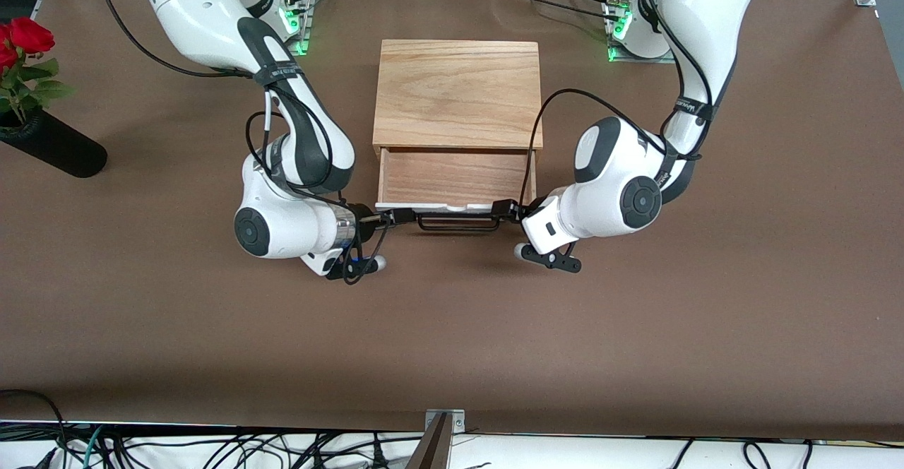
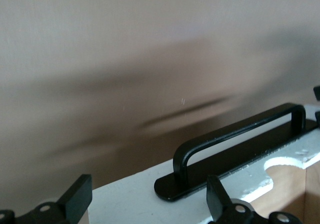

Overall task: Close drawer with both arms simultaneously
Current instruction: 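Push the drawer front into the box with both grippers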

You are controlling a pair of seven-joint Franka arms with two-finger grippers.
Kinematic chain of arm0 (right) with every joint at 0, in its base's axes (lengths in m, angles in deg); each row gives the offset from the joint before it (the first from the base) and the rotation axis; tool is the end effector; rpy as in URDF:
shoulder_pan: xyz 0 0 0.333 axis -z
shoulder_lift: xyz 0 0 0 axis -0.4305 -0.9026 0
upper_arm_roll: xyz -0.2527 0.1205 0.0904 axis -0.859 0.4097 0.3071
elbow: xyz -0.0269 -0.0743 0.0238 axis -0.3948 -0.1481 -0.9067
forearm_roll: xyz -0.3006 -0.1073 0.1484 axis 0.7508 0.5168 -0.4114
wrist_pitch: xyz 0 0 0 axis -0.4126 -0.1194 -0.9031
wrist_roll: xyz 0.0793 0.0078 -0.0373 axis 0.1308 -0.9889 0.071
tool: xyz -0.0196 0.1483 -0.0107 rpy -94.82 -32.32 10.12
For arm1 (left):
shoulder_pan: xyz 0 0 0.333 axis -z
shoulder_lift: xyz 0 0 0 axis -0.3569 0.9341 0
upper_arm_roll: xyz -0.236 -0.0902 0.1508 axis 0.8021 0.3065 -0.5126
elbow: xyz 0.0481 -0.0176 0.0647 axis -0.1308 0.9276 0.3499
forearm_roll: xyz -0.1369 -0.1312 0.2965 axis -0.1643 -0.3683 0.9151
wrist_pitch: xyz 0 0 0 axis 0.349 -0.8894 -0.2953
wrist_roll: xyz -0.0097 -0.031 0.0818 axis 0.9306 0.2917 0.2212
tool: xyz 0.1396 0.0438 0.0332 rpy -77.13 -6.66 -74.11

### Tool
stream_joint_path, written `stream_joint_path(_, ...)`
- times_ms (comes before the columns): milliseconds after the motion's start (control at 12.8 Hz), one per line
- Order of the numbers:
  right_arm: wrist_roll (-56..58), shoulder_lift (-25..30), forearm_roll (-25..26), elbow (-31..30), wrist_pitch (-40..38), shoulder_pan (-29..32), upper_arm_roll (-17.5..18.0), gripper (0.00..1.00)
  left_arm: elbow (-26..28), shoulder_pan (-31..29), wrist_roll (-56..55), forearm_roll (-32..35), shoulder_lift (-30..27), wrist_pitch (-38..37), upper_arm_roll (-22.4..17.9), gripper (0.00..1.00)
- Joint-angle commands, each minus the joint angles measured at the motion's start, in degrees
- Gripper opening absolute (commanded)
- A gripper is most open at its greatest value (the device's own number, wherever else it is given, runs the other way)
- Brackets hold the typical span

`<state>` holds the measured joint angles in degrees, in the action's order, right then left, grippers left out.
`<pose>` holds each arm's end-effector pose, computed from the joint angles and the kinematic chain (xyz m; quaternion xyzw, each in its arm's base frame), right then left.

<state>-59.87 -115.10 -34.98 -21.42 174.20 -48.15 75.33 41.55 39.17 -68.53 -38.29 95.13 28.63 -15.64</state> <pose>0.5794 0.3377 0.2450 -0.9556 -0.0675 0.1470 0.2463 0.5674 -0.3181 0.2673 0.9669 -0.0852 -0.1135 0.2121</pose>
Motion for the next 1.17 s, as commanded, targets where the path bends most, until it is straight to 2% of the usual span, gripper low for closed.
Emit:
stream_joint_path(0,-0.48,2.28,-0.01,-4.6,0.13,-0.2,0.24,1.0,1.88,-0.06,2.03,-1.18,-0.9,-12.37,0.3,1.0)
stream_joint_path(235,-0.22,5.88,-0.01,-9.86,0.04,-0.2,0.24,1.0,2.05,0.47,1.76,-1.18,-0.37,-19.92,0.3,1.0)
stream_joint_path(548,0.22,10.45,-0.01,-17.51,0.13,-0.2,0.5,1.0,1.97,0.64,1.41,-1.09,-0.46,-24.77,0.3,1.0)
stream_joint_path(704,-0.13,12.82,-0.19,-21.46,0.22,-0.2,1.9,1.0,1.97,0.9,1.41,-1.09,-0.46,-27.32,0.3,1.0)
stream_joint_path(1096,-0.48,18.19,-3.0,-30.87,2.4,-0.2,4.72,1.0,1.62,0.82,1.41,-1.09,-0.46,-28.12,0.3,1.0)
